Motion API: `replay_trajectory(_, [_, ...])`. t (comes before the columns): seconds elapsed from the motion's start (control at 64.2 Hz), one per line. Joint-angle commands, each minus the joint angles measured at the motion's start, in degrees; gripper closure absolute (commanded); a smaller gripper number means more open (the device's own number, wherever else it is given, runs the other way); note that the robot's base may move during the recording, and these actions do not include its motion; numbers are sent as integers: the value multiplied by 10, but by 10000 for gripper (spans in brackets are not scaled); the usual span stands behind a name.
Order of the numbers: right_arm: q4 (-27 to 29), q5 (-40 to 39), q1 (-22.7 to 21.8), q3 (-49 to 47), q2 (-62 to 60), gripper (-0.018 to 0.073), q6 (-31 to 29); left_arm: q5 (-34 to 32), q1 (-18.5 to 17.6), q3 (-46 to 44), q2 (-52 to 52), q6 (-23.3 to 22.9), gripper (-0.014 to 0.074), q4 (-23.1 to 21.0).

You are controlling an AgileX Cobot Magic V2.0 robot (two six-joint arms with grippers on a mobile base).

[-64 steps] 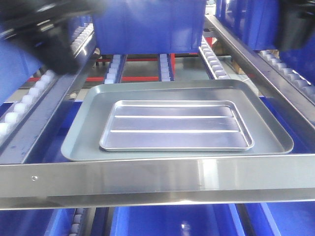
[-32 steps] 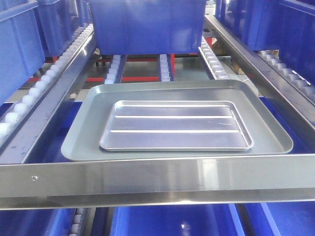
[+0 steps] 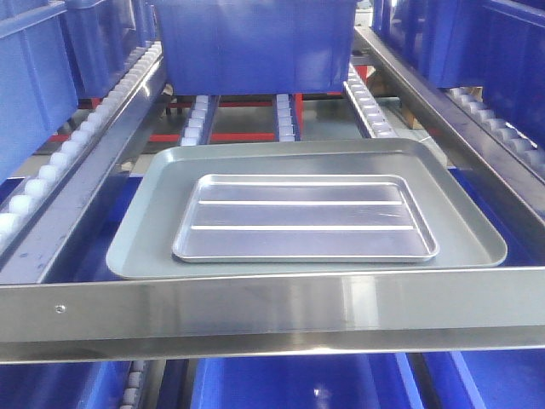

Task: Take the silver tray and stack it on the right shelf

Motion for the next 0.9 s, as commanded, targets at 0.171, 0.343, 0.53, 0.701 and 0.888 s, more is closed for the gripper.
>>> replay_trajectory(0.171, [-11, -48, 0, -13, 7, 503, -7, -38, -2, -20, -5, 2, 690, 5])
replay_trajectory(0.343, [-11, -48, 0, -13, 7, 503, -7, -38, -2, -20, -5, 2, 691, 5])
replay_trajectory(0.53, [-11, -48, 0, -13, 7, 503, -7, -37, -2, -20, -5, 2, 691, 5])
replay_trajectory(0.701, [-11, -48, 0, -13, 7, 503, -7, -29, 7, -17, -18, 137, 691, -91])
replay_trajectory(0.888, [-11, -48, 0, -13, 7, 503, -7, -65, 108, 22, -67, 178, 691, -106])
